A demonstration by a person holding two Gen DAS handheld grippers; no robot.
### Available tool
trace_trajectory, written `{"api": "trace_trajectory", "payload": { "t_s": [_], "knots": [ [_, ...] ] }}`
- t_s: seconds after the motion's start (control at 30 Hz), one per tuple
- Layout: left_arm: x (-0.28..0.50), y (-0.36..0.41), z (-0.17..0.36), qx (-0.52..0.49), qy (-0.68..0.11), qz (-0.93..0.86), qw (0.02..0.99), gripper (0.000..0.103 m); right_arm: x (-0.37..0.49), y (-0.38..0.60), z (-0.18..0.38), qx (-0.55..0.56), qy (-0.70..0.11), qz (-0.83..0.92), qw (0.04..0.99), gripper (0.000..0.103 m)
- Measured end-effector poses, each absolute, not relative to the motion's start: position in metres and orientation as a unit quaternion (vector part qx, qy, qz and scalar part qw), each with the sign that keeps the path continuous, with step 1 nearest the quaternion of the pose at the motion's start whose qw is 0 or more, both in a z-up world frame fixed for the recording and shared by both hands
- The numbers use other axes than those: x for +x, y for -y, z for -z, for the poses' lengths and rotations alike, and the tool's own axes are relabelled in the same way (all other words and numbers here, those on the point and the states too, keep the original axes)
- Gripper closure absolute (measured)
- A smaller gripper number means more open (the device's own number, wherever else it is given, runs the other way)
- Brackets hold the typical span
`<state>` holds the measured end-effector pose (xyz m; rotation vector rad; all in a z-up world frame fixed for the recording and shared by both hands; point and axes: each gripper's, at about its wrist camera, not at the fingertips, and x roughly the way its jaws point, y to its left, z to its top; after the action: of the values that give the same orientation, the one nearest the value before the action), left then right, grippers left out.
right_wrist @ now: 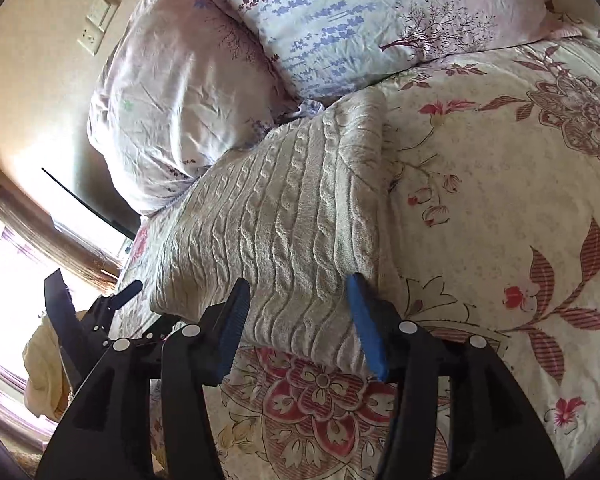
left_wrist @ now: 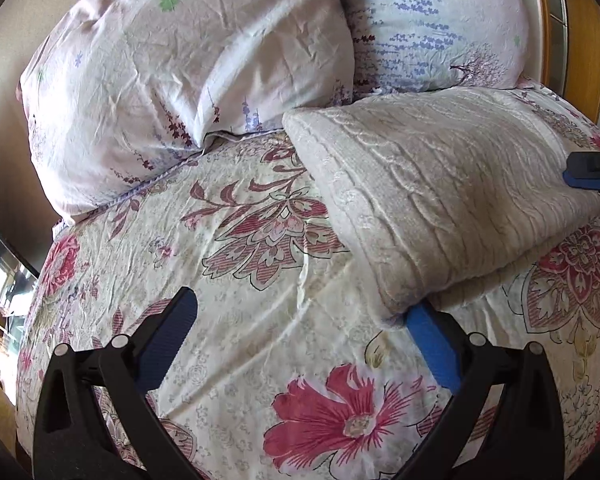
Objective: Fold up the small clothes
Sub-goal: 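Open the right gripper and withdraw both grippers from the folded sweater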
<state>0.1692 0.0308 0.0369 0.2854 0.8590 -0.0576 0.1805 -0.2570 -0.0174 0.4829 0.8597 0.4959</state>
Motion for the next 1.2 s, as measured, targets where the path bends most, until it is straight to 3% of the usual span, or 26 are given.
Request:
{"api": "trace_trajectory", "payload": {
  "t_s": [0.17, 0.27, 0.37, 0.47, 0.77, 1.2],
  "knots": [
    [0.159, -0.045, -0.042, 0.091, -0.415, 0.036, 0.905, 0.002, 0.169, 0.266, 0.004, 0.236, -0.401, -0.216, 0.858, 0.047],
    [0.143, -0.047, -0.049, 0.094, -0.394, 0.026, 0.914, 0.002, 0.154, 0.279, -0.008, 0.208, -0.379, -0.141, 0.891, 0.001],
    [0.133, -0.046, -0.053, 0.078, -0.391, 0.027, 0.917, 0.002, 0.141, 0.286, -0.013, 0.171, -0.357, -0.082, 0.915, 0.001],
    [0.129, -0.039, -0.053, 0.058, -0.404, 0.037, 0.912, 0.002, 0.144, 0.278, -0.007, 0.129, -0.389, -0.031, 0.911, 0.001],
    [0.132, -0.015, -0.035, 0.057, -0.436, 0.031, 0.898, 0.002, 0.135, 0.218, 0.015, 0.028, -0.411, -0.057, 0.909, 0.001],
    [0.144, -0.006, -0.025, 0.06, -0.463, 0.026, 0.884, 0.002, 0.138, 0.191, 0.028, -0.005, -0.435, -0.052, 0.899, 0.001]
  ]
}}
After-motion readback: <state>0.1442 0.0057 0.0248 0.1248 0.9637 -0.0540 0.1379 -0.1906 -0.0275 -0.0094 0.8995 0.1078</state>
